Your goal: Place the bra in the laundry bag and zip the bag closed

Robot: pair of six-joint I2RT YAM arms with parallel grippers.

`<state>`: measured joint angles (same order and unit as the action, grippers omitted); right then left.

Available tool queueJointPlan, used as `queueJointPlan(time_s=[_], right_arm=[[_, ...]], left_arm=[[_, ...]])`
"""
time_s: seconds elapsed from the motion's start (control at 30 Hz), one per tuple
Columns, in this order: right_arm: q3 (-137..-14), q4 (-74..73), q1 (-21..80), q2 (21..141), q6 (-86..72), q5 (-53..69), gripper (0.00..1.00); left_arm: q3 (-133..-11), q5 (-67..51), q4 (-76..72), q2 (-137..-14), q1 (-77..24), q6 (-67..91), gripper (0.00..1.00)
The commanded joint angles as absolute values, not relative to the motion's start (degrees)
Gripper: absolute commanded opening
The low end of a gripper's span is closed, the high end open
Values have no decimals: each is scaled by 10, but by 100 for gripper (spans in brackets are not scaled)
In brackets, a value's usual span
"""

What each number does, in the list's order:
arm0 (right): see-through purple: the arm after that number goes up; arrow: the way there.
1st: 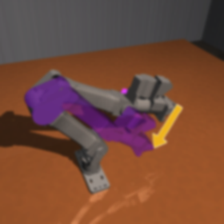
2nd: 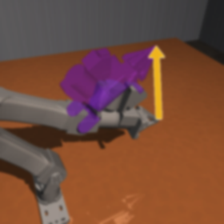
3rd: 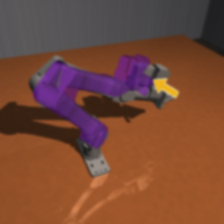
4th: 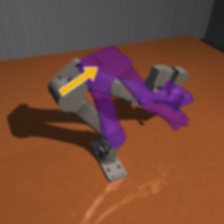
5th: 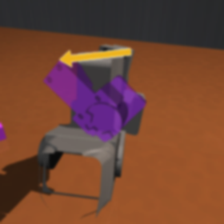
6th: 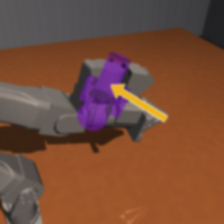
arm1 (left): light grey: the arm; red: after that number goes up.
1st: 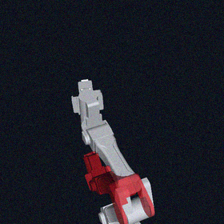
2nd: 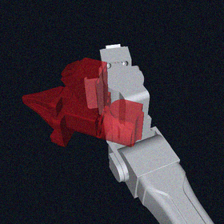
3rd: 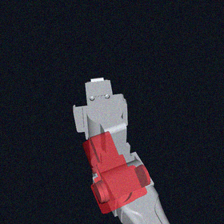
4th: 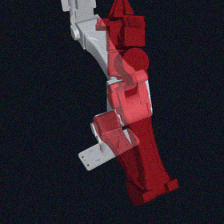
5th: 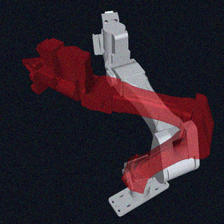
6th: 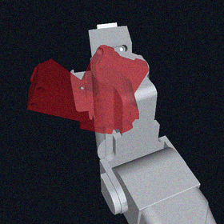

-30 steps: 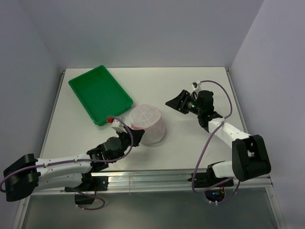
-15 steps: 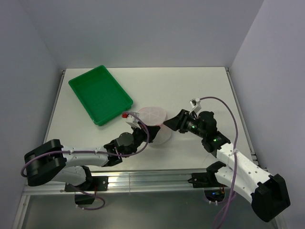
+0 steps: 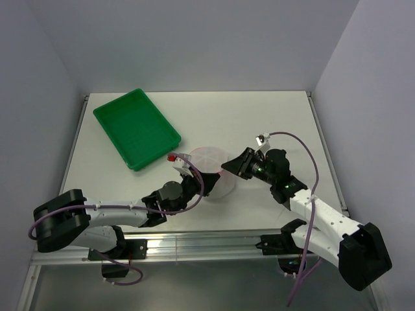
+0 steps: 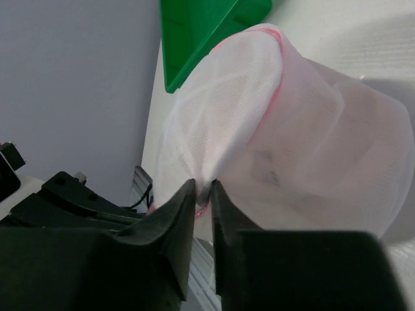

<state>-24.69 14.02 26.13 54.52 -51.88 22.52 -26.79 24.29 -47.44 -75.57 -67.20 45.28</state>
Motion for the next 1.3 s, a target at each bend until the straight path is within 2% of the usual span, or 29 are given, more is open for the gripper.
queueJointPlan(time_s=[0.0, 0.03, 0.07, 0.1, 0.23, 0.67, 0.97, 1.27], right_arm=[[-265, 181, 265, 548, -526, 213, 19], [-267, 181, 265, 548, -524, 201, 13], [-268, 182, 265, 550, -523, 195, 2], [-271, 185, 265, 553, -521, 194, 0], [-294, 173, 257, 576, -495, 183, 0], [-322, 199, 138, 635, -456, 264, 0], [-341, 215, 129, 678, -436, 278, 0], [-335, 221, 135, 687, -439, 291, 0]], left_arm=[[-273, 232, -505, -737, -678, 456, 0], [-272, 230, -504, -735, -678, 454, 0], [-272, 230, -501, -732, -678, 453, 0], [-272, 232, -488, -729, -678, 451, 0], [-265, 255, -446, -692, -677, 442, 0], [-207, 366, -222, -525, -669, 423, 0], [-194, 417, -164, -472, -668, 433, 0], [-204, 431, -188, -482, -668, 413, 0]])
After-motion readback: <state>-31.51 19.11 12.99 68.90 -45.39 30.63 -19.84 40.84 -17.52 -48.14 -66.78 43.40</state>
